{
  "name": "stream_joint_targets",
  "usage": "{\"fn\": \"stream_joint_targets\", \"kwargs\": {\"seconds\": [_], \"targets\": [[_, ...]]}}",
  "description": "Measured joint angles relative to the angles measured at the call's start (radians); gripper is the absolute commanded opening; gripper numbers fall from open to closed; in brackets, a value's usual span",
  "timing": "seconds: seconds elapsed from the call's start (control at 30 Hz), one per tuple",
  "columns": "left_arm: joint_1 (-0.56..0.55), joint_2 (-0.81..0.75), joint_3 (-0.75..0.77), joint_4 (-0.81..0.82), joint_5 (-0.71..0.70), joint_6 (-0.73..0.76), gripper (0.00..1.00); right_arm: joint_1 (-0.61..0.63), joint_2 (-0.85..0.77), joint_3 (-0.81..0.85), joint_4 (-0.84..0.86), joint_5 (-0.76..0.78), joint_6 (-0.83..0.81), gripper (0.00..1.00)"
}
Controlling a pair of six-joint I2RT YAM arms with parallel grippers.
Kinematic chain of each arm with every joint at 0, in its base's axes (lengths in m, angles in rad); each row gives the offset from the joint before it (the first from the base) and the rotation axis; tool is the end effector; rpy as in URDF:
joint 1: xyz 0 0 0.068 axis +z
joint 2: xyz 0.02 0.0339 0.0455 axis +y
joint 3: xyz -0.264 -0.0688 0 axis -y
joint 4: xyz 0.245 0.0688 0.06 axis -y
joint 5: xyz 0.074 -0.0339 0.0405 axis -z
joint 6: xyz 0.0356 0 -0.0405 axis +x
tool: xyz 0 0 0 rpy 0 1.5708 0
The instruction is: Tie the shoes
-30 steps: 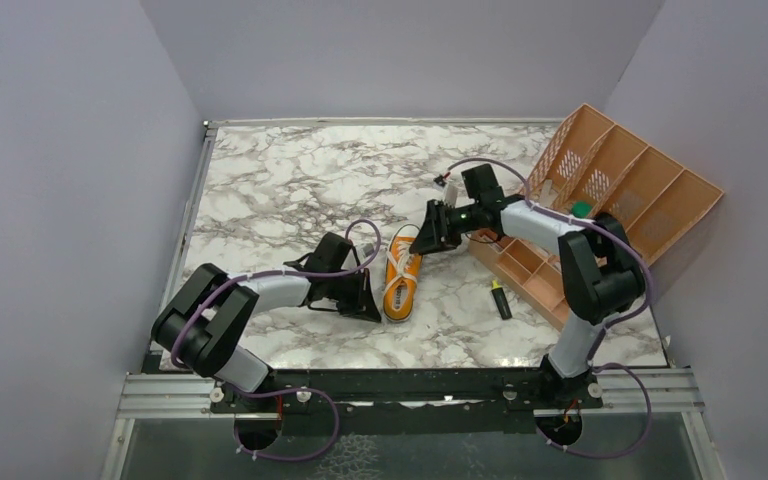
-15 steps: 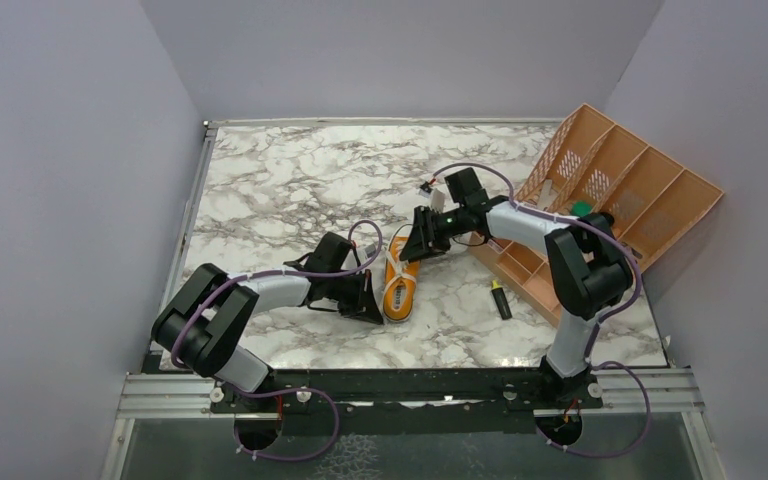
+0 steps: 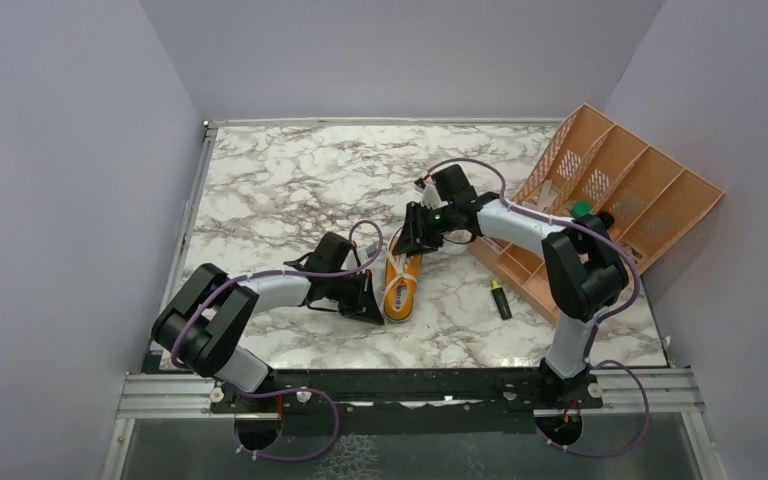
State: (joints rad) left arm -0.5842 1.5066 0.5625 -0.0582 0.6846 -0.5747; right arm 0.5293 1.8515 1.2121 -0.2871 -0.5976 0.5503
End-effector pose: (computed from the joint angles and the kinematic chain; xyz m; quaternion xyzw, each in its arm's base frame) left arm 0.1962 -0.1567 0.1281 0.0984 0.9037 -0.4142 0.0446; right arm 0.3245 0.2130 0.1864 -0.0837 0.9075 0.3950 0.1160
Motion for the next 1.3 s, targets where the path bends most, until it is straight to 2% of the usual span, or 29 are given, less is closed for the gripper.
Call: {"fn": "stream_joint_targets", "kwargs": {"seconds": [0.1,0.2,0.37,0.4,0.43,0.67,1.0,1.3], "targets": [[0.000,0.000,0.000,0.000,0.001,0.002,0.00,0.007,0.000,0.000,-0.017,0.021,0.017,0.45],[0.000,0.001,0.001,0.000,0.003,0.007,0.00,0.018,0.001,0.001,-0.031,0.042,0.027,0.43],[0.000,0.004,0.004,-0.003,0.004,0.013,0.00,0.028,0.001,0.011,-0.055,0.089,0.027,0.13],[0.000,0.005,0.005,-0.005,0.004,0.014,0.00,0.028,0.001,0.016,-0.063,0.103,0.028,0.04],[0.000,0.006,0.008,-0.014,0.003,0.013,0.00,0.028,0.001,0.020,-0.071,0.117,0.026,0.01],[0.001,0.007,0.010,-0.042,-0.020,0.012,0.00,0.035,-0.021,0.062,-0.160,0.248,0.025,0.01],[0.001,0.007,0.036,-0.104,-0.101,0.000,0.00,0.045,-0.138,-0.014,-0.200,0.448,0.054,0.01],[0.001,0.024,0.055,-0.142,-0.123,-0.023,0.00,0.053,-0.134,-0.014,-0.213,0.517,0.043,0.01]]}}
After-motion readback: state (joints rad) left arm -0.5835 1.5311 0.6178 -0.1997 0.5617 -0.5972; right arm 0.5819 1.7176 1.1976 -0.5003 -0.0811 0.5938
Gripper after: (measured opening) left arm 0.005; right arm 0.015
